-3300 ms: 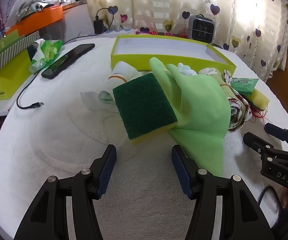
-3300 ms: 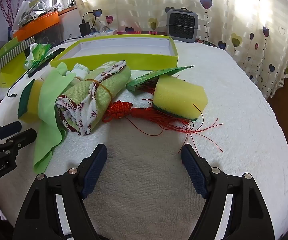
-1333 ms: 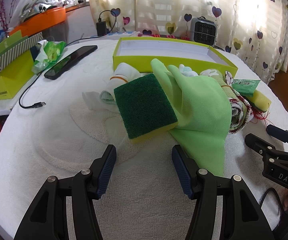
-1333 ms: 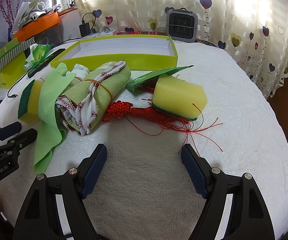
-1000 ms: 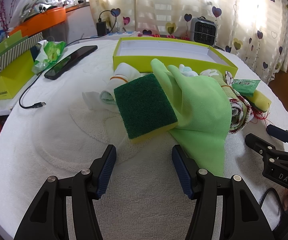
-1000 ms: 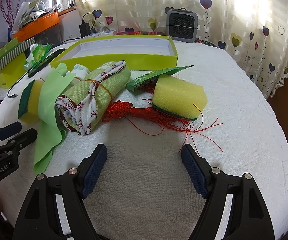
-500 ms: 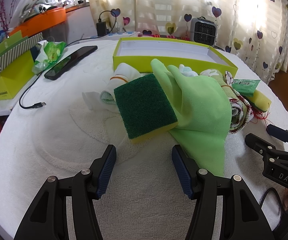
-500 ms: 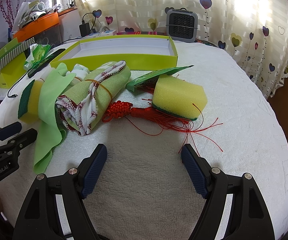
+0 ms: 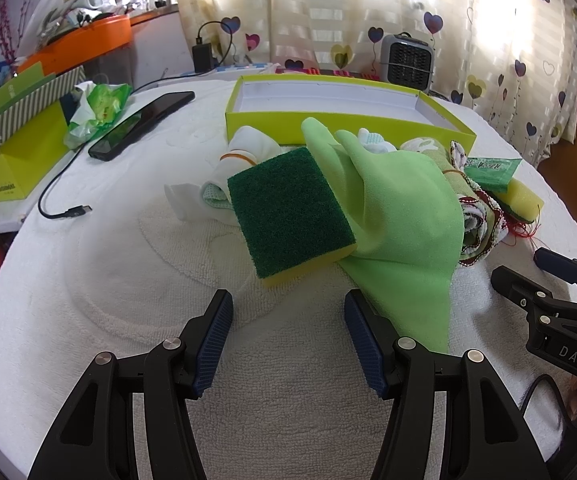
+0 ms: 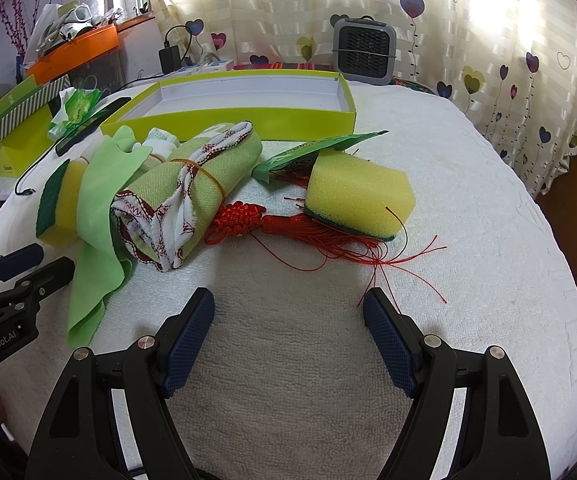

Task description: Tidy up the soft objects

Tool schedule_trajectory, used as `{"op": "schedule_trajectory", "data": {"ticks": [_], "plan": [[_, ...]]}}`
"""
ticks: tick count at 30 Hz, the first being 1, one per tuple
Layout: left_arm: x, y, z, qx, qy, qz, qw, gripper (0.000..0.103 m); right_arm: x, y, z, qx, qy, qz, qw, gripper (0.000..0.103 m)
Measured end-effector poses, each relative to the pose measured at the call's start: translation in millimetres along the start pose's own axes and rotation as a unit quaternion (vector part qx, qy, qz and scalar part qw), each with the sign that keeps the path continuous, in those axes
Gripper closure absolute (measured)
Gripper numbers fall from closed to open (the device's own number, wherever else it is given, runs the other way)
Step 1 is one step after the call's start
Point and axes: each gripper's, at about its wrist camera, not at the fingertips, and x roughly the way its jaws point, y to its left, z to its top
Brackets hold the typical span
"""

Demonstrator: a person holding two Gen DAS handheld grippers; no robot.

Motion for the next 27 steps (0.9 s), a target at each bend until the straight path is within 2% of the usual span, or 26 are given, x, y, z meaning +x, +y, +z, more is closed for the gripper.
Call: {"op": "schedule_trajectory", "data": {"ticks": [13,17,22,27], "plan": [[1,13,8,0.01,0.018,-0.039,0.999,0.045,-5,-10,0,0.004,-0.006,0.02,1.0,0.026],[-1,21,12,-0.002,0.024,-0.062,0.9978,0.045,-13,-23,3,0.02,-0.019,0.026,0.999,0.026],[-12,30,19,-0.02,0.009,-0.092,0.9955,0.045,-25,-39,12,0.043,-0.042,0.032,0.998,0.026],[-25,35,32,-0.027,-0.015,-0.105,0.994,0.045,-28,-51,25,0.062,-0.053,0.021,0.996,0.026]]}}
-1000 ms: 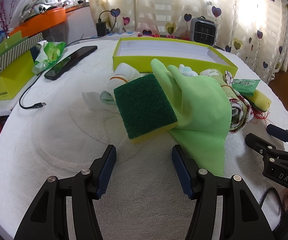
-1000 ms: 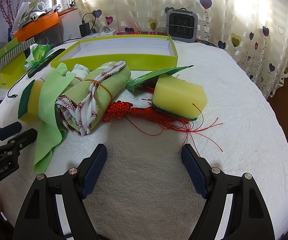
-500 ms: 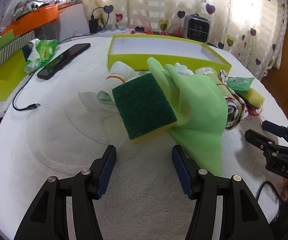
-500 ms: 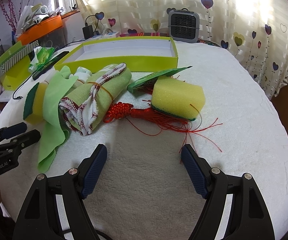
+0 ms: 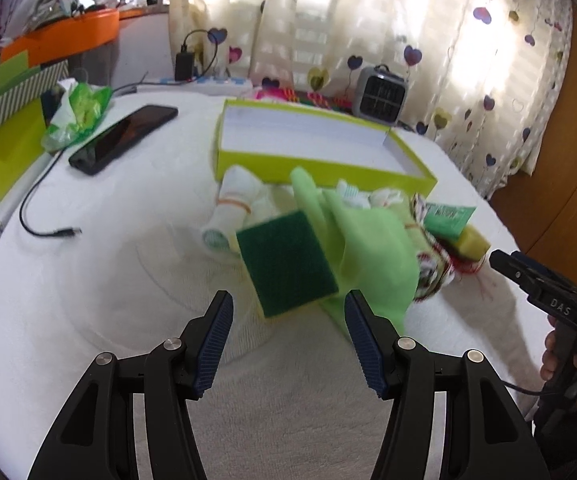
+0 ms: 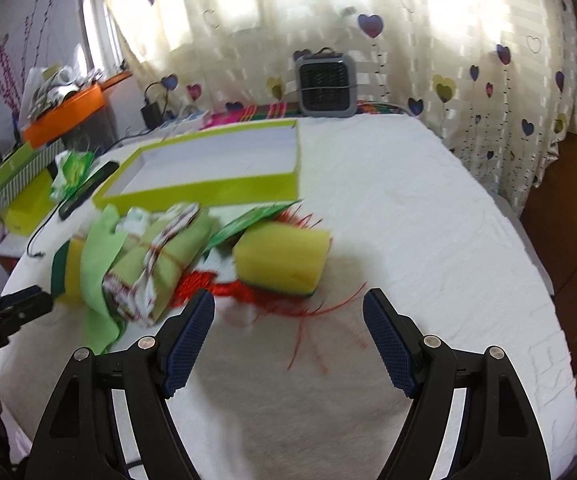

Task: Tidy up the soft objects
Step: 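Grasp the green-scrub sponge with the left tool while the right tool grasps the yellow sponge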

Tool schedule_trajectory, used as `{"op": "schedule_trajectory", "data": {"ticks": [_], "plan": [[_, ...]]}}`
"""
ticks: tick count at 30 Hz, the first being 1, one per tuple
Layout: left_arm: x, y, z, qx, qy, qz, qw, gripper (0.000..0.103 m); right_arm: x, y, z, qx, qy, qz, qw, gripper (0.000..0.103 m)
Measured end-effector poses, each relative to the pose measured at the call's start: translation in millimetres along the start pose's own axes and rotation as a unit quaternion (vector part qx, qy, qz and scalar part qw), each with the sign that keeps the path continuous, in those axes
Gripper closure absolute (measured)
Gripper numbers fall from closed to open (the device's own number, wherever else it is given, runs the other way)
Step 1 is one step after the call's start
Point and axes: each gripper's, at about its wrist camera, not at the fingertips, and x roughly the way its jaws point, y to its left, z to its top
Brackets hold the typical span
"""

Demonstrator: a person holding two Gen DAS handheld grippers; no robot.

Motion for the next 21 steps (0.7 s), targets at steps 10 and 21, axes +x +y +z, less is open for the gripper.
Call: {"op": "schedule_trajectory", "data": {"ticks": [10,21], "plan": [[23,-4,16,-0.006,0.025,-0.013,0.9996,0.045,16,1,17,-0.009,0.001,0.008,1.0,0.026],[39,1,20,-0.019,0.044,0.007,0.9988,0.045,39,-3,25,0.0,0.027,0.025,0.999,0.026]]}}
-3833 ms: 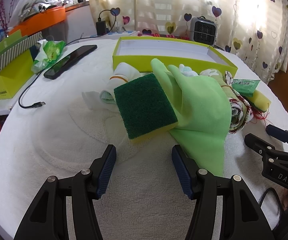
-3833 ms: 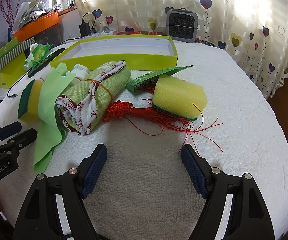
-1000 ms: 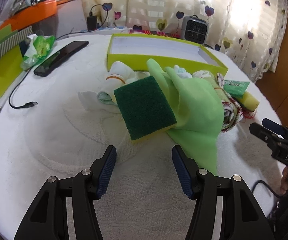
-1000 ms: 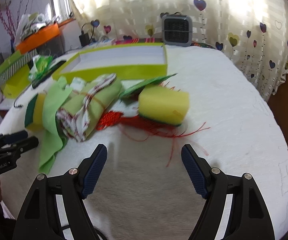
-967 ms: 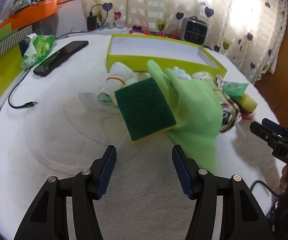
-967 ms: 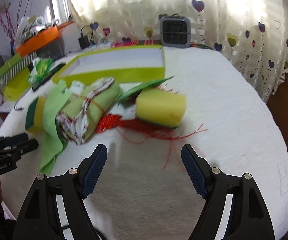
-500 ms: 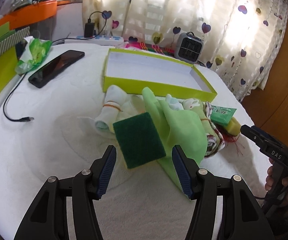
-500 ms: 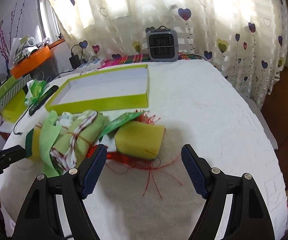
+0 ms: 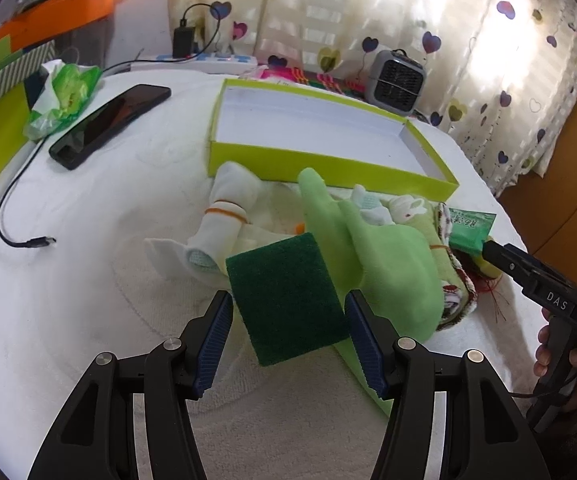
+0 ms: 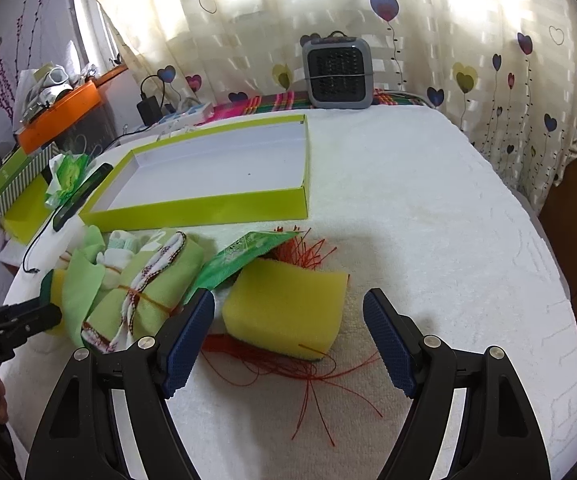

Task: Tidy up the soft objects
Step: 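Grasp the green-scrub sponge with the left tool while the right tool grasps the yellow sponge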

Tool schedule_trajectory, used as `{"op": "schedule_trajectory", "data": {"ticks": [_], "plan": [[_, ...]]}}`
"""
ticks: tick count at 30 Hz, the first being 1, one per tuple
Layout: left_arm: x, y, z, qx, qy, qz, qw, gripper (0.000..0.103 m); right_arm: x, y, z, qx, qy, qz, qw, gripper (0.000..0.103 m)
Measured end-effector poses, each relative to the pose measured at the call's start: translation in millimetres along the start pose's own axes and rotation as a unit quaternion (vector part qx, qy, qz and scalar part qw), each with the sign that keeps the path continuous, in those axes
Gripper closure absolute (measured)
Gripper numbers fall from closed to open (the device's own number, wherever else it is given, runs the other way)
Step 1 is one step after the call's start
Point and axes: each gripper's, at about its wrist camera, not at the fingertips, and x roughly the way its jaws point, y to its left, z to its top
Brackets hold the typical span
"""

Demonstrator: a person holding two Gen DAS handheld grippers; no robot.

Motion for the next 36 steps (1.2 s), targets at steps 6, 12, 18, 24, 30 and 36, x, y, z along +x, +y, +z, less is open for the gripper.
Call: {"op": "schedule_trajectory", "data": {"ticks": [6,12,18,24,30,36], "plan": [[4,3,1,-0.01,0.006,-0.006,0.9999,0.045,4,-7,1,0.016,0.012,0.001,1.0,0.026],[6,9,2,-0.024,0.009,-0.016,0.9995,0.045,1,-1,2,0.003,0.006,0.013,1.0,0.026],[7,11,3,-0.028,0.01,-0.023,0.9993,0.046,4,2,-2,-0.001,0.015,0.015,1.0,0.026],[9,11,4,-0.029,0.008,-0.026,0.9992,0.048,7,1,-1,-0.008,0.021,-0.006,1.0,0.026],[8,12,4,-0.03,0.006,-0.031,0.999,0.05,3,-1,-2,-0.006,0.015,-0.001,1.0,0.042],[3,14,4,-0.03,-0.002,-0.03,0.9991,0.052,1,-1,-4,-0.001,0.01,0.004,1.0,0.046]]}}
